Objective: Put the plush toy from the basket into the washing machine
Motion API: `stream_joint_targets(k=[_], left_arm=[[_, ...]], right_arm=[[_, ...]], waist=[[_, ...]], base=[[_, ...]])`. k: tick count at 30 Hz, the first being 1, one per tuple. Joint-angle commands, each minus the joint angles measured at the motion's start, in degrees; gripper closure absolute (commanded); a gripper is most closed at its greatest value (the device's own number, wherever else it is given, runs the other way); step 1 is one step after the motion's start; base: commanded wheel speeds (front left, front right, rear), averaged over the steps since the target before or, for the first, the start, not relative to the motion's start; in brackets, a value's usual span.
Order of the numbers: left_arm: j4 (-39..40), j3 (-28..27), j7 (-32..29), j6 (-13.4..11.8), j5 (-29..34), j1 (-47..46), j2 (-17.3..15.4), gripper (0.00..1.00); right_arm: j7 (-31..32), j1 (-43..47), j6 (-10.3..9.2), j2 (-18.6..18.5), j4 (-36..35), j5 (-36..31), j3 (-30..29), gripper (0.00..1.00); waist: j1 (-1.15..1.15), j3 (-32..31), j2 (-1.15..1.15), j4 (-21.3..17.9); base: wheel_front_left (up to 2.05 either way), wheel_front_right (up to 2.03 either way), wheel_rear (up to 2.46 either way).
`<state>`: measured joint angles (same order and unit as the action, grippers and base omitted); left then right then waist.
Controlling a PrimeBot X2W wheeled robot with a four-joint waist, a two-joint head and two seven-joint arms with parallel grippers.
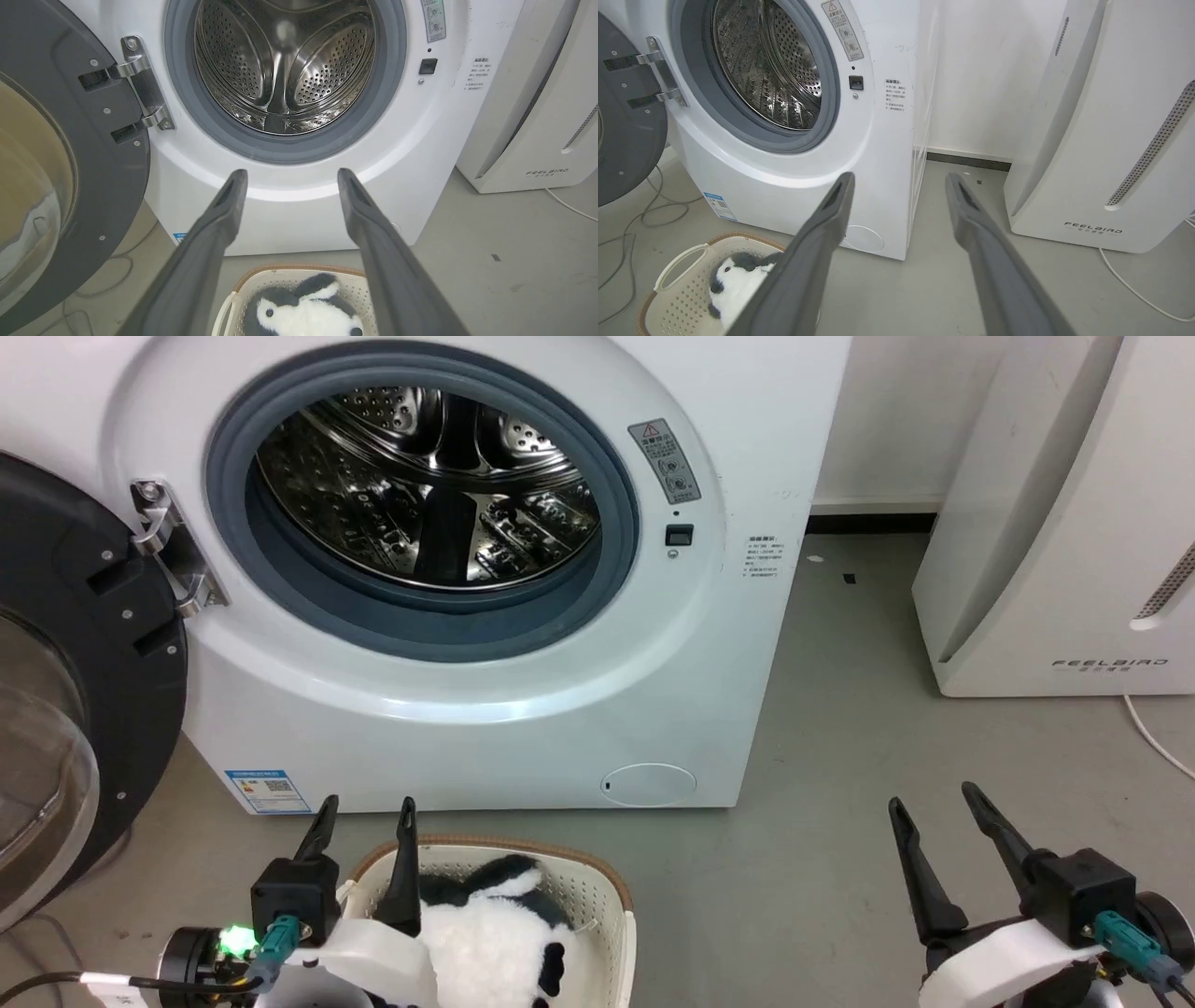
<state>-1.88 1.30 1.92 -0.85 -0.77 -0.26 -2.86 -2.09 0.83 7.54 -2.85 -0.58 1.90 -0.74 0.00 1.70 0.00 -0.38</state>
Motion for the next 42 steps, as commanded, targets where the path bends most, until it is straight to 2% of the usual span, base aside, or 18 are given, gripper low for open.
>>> stream_joint_targets(k=[1,19,42], left_arm=[[-0.4,0.3,0.6,-0.2,-0.5,-0.6,0.0,0.0],[-8.0,1.6,2.3,0.7,-1.3,-5.5,-1.6,0.0],[-22.9,4.9,0.6,3.1,-2.3,-16.4,-5.3,0.0]], right_arm=[[-0.4,-0.3,-0.01,0.0,-0.4,0.5,-0.1,0.0],[-2.6,-2.5,-0.02,0.0,-2.2,1.5,-1.2,0.0],[-5.3,-5.6,-0.03,0.0,-4.4,4.5,-1.5,0.0]], waist=[[0.0,0.3,0.0,-0.1],[0.0,6.4,0.0,-2.0],[0.0,17.0,0.0,-5.6]], base=[[0.0,0.0,0.0],[0.0,0.0,0.0],[0.0,0.0,0.0]])
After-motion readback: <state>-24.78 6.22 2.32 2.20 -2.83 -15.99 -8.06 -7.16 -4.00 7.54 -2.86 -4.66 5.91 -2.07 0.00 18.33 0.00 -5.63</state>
